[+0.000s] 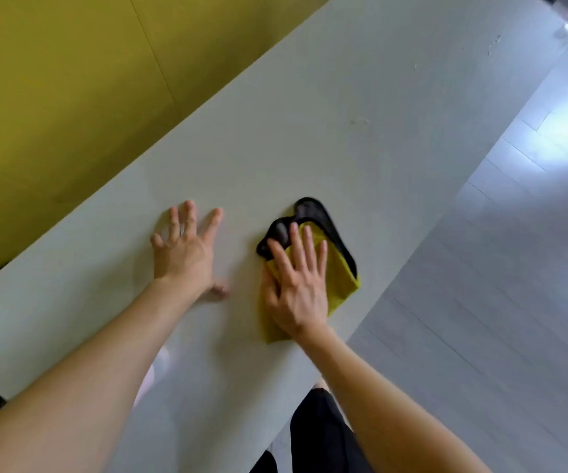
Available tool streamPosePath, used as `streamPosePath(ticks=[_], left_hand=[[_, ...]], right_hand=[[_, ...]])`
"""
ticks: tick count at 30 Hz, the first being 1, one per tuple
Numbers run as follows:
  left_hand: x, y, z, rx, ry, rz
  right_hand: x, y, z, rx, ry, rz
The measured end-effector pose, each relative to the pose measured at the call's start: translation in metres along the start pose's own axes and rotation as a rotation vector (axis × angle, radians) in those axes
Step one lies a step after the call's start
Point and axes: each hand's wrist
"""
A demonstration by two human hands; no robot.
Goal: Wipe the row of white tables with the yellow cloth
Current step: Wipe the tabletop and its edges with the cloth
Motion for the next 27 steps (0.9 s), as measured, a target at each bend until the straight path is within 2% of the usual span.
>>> streamPosePath(ticks=[3, 6, 7, 10, 12, 14, 17, 19, 21, 24, 25, 27], left_hand=[[-0.001, -0.002, 0.001, -0.009, 0.003, -0.011], [0.011, -0.003, -0.004, -0.050, 0.015, -0.047], [0.018, -0.003, -0.007, -0.068, 0.008, -0.062], [0.044, -0.007, -0.014, -0.097, -0.007, -0.087], [0.063, -0.012, -0.020, -0.093, 0.028, -0.081], [0.081, -0.022, -0.029, -0.095, 0.045, -0.044], [0.110, -0.044, -0.046, -0.089, 0.083, -0.024], [0.126, -0.064, -0.061, -0.072, 0.114, -0.026], [0.138, -0.085, -0.073, -0.052, 0.121, -0.040], [0.146, -0.108, -0.081, -0.045, 0.123, -0.113], [0.146, -0.112, -0.080, -0.043, 0.117, -0.134], [0.143, -0.114, -0.075, -0.033, 0.097, -0.145]], right_hand=[[-0.023, 0.061, 0.011, -0.190, 0.007, -0.233], [0.025, 0.036, -0.002, -0.210, -0.036, -0.398], [0.050, 0.018, -0.010, -0.185, -0.048, -0.394], [0.136, -0.060, -0.046, -0.017, -0.017, -0.143], [0.180, -0.112, -0.073, 0.017, 0.062, -0.001], [0.194, -0.138, -0.082, 0.051, 0.102, 0.070], [0.164, -0.111, -0.065, 0.084, 0.071, 0.124], [0.136, -0.068, -0.052, -0.045, 0.036, -0.028], [0.132, -0.048, -0.049, -0.191, 0.015, -0.283], [0.172, -0.092, -0.057, -0.233, 0.010, -0.548], [0.190, -0.118, -0.063, -0.215, 0.022, -0.561], [0.228, -0.180, -0.080, -0.160, 0.048, -0.461]])
Point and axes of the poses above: each hand's wrist, its own y-axis away from the middle knuckle, its own z-axis out of the palm, x = y × z, and after that the axes turned 13 degrees about z, right-handed
